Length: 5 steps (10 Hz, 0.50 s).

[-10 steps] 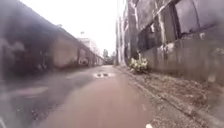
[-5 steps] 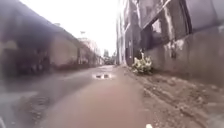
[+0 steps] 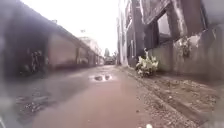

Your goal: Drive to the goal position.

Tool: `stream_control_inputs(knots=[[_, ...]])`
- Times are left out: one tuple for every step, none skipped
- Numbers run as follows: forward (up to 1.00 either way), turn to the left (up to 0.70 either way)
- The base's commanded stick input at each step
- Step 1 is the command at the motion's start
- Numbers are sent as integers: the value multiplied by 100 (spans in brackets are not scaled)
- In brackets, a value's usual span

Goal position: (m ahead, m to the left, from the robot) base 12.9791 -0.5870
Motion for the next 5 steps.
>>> stream_control_inputs(knots=[[100, 0], [100, 0], [100, 0], [100, 0], [100, -4]])
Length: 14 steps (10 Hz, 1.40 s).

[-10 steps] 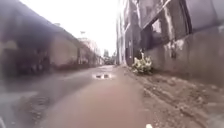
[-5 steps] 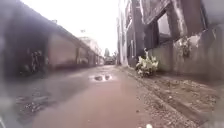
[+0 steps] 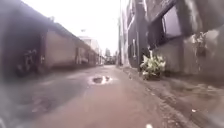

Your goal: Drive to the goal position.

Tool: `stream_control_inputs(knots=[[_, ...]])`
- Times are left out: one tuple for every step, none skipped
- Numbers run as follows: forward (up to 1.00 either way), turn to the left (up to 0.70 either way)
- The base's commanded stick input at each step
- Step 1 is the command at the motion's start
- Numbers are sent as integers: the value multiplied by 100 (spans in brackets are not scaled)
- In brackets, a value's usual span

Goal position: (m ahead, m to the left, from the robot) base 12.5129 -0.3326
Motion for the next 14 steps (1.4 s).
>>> stream_control_inputs(knots=[[100, -28], [100, -25], [100, -3], [100, 0], [100, 0], [100, 0], [100, 0], [100, 0], [100, 0], [100, 0], [100, 0], [100, 0], [100, 0], [100, 0]])
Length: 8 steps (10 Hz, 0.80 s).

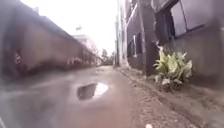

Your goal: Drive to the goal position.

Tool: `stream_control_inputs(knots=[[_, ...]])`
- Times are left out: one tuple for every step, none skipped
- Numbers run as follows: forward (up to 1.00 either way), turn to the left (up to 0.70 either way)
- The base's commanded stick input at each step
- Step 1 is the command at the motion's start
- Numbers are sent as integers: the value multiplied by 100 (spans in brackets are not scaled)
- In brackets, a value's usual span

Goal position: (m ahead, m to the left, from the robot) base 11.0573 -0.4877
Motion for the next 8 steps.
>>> stream_control_inputs(knots=[[100, 0], [100, 0], [100, 0], [100, 0], [100, 0], [100, 0], [100, 0], [100, 0]])
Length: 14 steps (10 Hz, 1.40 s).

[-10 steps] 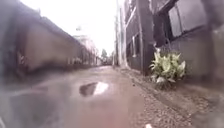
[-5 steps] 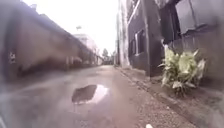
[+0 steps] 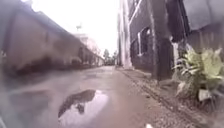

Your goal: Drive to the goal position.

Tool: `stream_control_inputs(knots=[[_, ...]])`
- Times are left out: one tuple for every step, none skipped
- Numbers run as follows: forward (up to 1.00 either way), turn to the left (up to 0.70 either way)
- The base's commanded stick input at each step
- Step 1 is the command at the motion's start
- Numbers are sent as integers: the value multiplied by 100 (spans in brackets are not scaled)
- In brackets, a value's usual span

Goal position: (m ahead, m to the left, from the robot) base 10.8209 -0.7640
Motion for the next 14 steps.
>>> stream_control_inputs(knots=[[100, 0], [100, 0], [100, 0], [100, 0], [100, 0], [100, 0], [100, 0], [100, 0], [100, 0], [100, 0], [100, 0], [100, 0], [100, 0], [100, 0]])
